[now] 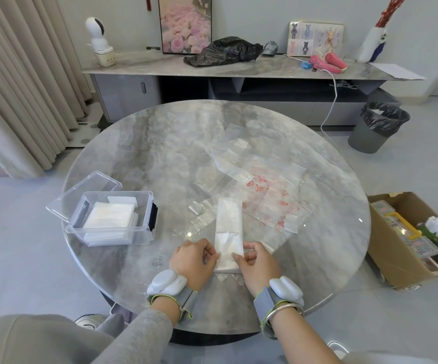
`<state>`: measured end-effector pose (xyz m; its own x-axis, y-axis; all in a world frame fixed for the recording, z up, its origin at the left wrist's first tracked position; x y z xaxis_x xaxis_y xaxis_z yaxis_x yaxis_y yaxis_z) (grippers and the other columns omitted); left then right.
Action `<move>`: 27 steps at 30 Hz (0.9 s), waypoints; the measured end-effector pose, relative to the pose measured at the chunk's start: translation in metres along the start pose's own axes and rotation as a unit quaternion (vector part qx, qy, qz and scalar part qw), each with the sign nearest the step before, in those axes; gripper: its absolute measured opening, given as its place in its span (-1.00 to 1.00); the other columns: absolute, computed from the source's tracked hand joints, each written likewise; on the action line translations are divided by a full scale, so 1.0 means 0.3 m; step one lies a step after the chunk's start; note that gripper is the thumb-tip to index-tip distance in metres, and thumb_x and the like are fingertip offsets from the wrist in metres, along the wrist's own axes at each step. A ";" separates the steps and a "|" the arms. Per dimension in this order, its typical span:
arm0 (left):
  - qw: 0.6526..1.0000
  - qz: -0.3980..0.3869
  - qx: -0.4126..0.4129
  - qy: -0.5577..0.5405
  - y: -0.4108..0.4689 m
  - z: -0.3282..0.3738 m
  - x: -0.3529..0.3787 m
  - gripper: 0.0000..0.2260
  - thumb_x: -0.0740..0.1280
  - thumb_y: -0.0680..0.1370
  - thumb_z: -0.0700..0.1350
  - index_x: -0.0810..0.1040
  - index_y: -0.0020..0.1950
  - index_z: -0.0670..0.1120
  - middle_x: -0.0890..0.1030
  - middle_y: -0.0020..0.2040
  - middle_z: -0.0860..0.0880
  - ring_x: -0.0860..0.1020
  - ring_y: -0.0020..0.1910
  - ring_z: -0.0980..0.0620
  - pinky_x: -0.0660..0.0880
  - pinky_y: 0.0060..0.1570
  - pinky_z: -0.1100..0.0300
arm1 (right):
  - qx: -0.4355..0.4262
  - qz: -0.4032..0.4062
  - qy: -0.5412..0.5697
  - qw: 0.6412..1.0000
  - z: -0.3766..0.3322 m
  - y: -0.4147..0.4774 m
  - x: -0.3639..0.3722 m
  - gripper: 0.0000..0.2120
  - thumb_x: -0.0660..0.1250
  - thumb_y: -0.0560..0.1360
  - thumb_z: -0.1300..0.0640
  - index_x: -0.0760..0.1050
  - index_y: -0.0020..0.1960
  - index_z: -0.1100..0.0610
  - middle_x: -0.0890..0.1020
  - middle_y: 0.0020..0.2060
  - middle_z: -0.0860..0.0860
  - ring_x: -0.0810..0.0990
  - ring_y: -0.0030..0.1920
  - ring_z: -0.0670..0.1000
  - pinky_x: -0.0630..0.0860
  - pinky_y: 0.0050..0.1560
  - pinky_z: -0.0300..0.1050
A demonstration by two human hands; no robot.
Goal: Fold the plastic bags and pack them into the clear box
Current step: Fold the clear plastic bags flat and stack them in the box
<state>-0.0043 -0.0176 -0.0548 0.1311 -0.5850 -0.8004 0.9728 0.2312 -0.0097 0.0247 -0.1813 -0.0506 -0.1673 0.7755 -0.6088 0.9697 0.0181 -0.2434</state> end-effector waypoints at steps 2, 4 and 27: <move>1.000 0.001 0.008 0.009 0.003 -0.002 0.002 -0.90 0.33 0.55 0.09 0.54 -0.07 0.08 0.51 -0.29 0.18 0.49 -0.04 0.15 0.41 -0.05 0.25 | -0.007 0.003 -0.017 1.000 0.001 0.000 0.000 -0.75 0.39 0.49 -0.04 0.48 0.13 -0.02 0.57 -0.26 -0.17 0.54 -0.26 -0.17 0.35 -0.33 -0.35; 1.000 0.006 0.018 0.010 0.008 -0.006 0.010 -0.90 0.35 0.53 0.07 0.51 -0.06 0.07 0.52 -0.25 0.18 0.49 -0.05 0.13 0.42 -0.09 0.24 | -0.013 0.008 -0.037 0.999 0.003 -0.001 -0.002 -0.75 0.38 0.49 -0.02 0.48 0.14 -0.02 0.57 -0.26 -0.17 0.52 -0.28 -0.18 0.34 -0.33 -0.35; 0.933 -0.032 0.277 0.229 0.005 -0.061 0.034 -0.59 0.11 0.60 0.08 0.50 0.38 0.01 0.47 0.40 0.11 0.42 0.38 -0.07 0.24 0.34 0.02 | -0.255 0.109 -0.327 0.903 -0.054 -0.085 -0.037 -0.56 0.55 0.29 0.06 0.52 0.12 0.00 0.50 -0.03 -0.04 0.56 -0.10 0.00 0.36 -0.44 -0.21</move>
<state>-0.0050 -0.0091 -0.0739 0.0976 -0.1613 -0.9821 0.9421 -0.3032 0.1434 0.0047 -0.1802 -0.0254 0.1293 0.2595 -0.9570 0.9202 0.3282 0.2133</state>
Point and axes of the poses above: each hand's wrist, its own y-axis towards the middle knuckle, its own x-axis out of the palm, z = x × y, the point moved 2 cm from there along y, towards the middle knuckle
